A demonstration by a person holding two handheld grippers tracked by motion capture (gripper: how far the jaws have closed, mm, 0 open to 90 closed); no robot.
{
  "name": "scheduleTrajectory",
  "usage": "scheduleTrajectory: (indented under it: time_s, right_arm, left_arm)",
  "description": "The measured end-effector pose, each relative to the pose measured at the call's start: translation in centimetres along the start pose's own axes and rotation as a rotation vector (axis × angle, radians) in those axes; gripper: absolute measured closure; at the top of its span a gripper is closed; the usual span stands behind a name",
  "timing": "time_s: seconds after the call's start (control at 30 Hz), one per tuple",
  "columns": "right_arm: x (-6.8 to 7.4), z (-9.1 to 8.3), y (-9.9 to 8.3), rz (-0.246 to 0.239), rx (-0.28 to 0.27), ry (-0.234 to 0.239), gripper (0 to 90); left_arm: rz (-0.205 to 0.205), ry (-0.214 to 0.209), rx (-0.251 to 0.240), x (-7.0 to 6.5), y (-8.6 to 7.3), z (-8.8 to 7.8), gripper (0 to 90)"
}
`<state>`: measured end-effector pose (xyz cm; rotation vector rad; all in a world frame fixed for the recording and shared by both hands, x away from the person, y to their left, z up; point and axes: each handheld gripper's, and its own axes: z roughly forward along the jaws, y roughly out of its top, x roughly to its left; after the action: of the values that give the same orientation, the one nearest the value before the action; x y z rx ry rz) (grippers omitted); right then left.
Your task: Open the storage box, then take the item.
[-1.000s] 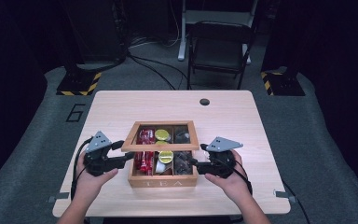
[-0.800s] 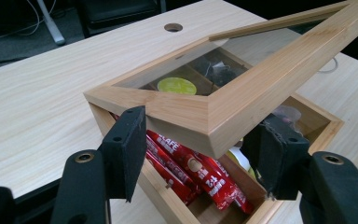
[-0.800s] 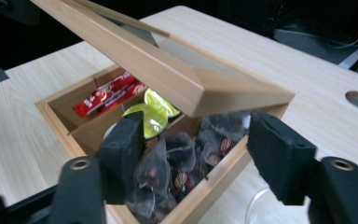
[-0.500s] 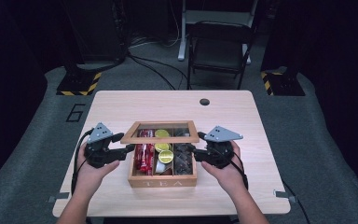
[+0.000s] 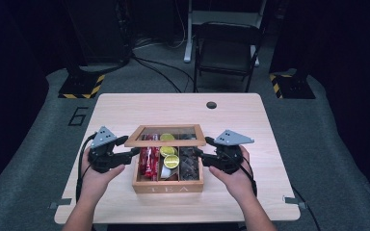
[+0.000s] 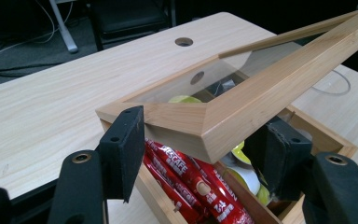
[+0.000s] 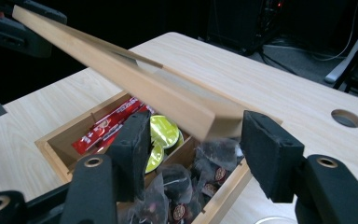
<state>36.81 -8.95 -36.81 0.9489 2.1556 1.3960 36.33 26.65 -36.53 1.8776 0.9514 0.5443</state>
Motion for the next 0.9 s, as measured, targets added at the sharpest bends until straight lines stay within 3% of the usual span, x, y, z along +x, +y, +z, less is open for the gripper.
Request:
scheduleTrajectory:
  time_s: [0.43, 0.5, 0.57, 0.8, 0.9]
  right_arm:
    - [0.2, 0.1, -3.1, 0.030, 0.035, 0.014, 39.9]
    - [0.7, 0.5, -3.5, -0.009, 0.053, 0.009, 39.9]
    - [0.8, 0.6, -3.6, -0.017, 0.053, 0.011, 39.9]
    - [1.0, 1.6, -4.6, -0.003, 0.072, 0.027, 39.9]
    - [1.3, 2.2, -5.2, -0.024, 0.086, 0.028, 39.7]
  left_arm:
    - [-0.003, 0.012, -0.029, -0.1, -0.2, 0.0, 39.2]
    - [-0.002, 0.011, -0.029, 0.0, -0.2, 0.0, 39.2]
    - [0.000, 0.012, -0.030, -0.1, -0.2, 0.0, 39.2]
    - [0.004, 0.005, -0.023, -0.1, -0.3, 0.0, 39.0]
    - [0.003, 0.011, -0.028, -0.1, -0.4, 0.0, 39.1]
